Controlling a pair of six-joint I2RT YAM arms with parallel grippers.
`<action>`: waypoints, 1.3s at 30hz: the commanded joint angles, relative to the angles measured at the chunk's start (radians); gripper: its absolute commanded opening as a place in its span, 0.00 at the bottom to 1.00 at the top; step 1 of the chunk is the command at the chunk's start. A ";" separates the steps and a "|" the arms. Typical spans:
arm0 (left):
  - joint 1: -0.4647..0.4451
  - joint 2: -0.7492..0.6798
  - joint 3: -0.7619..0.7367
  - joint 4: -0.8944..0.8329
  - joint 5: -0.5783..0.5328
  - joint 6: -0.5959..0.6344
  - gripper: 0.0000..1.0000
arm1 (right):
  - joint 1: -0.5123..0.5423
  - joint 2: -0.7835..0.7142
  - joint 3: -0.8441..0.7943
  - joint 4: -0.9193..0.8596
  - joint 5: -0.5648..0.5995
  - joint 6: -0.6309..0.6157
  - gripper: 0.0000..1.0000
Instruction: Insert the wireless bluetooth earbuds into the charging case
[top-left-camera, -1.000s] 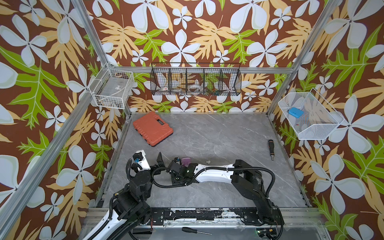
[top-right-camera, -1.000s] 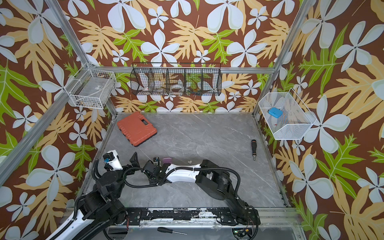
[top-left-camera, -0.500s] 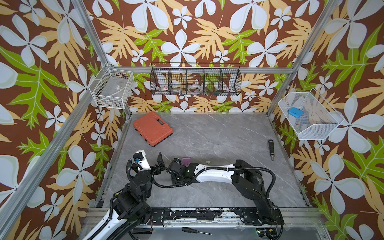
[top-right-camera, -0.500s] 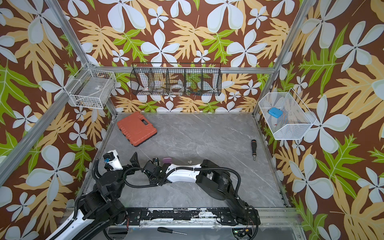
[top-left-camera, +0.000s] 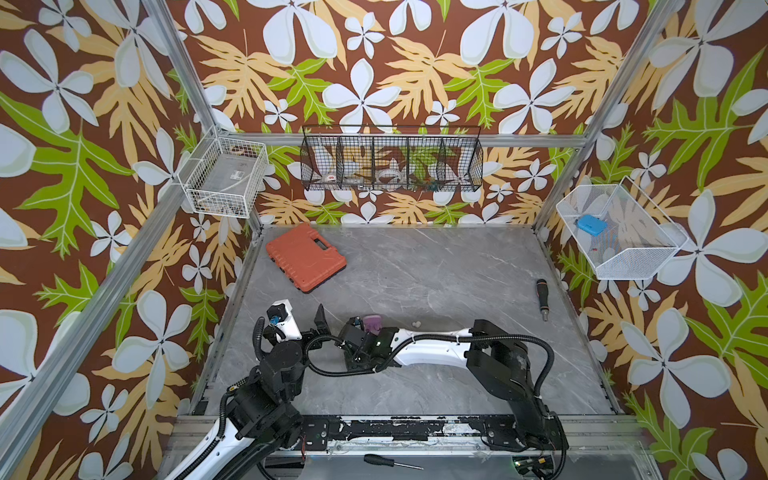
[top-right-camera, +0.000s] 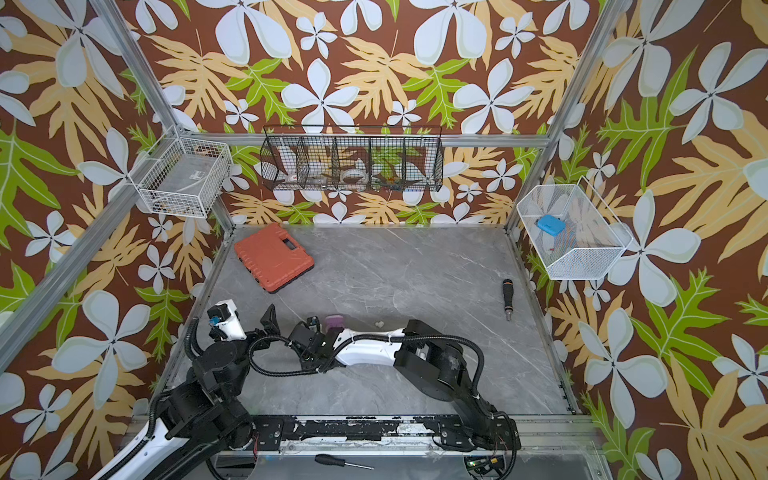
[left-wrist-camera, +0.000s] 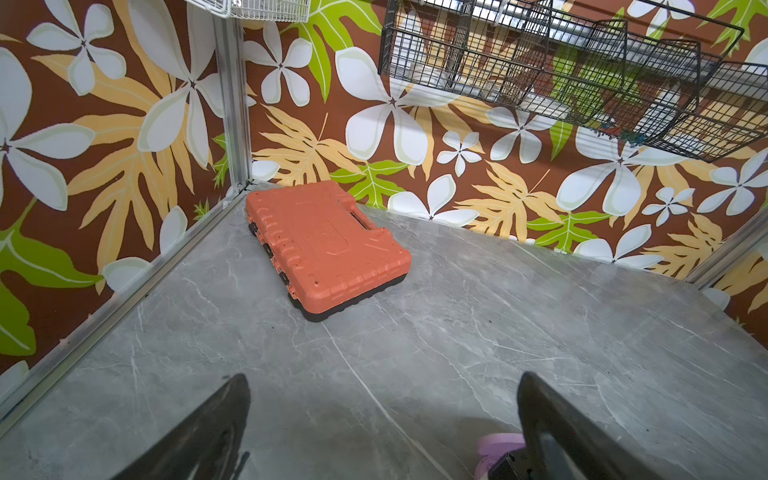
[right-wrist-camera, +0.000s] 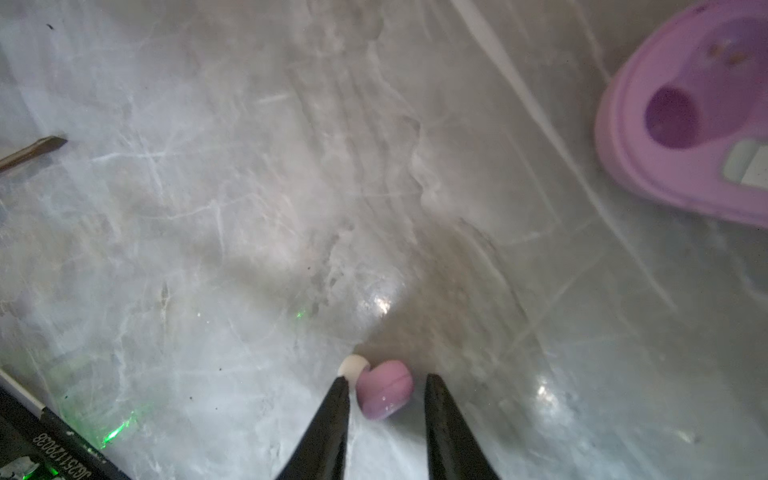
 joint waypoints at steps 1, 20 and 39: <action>0.002 0.000 -0.001 0.028 0.000 0.007 1.00 | -0.001 0.004 0.002 -0.039 0.017 -0.022 0.32; 0.002 0.005 -0.001 0.029 0.002 0.011 1.00 | 0.000 0.012 0.006 -0.033 0.010 -0.040 0.27; 0.002 0.003 -0.001 0.029 0.005 0.012 1.00 | -0.006 -0.013 0.015 -0.048 0.034 -0.054 0.25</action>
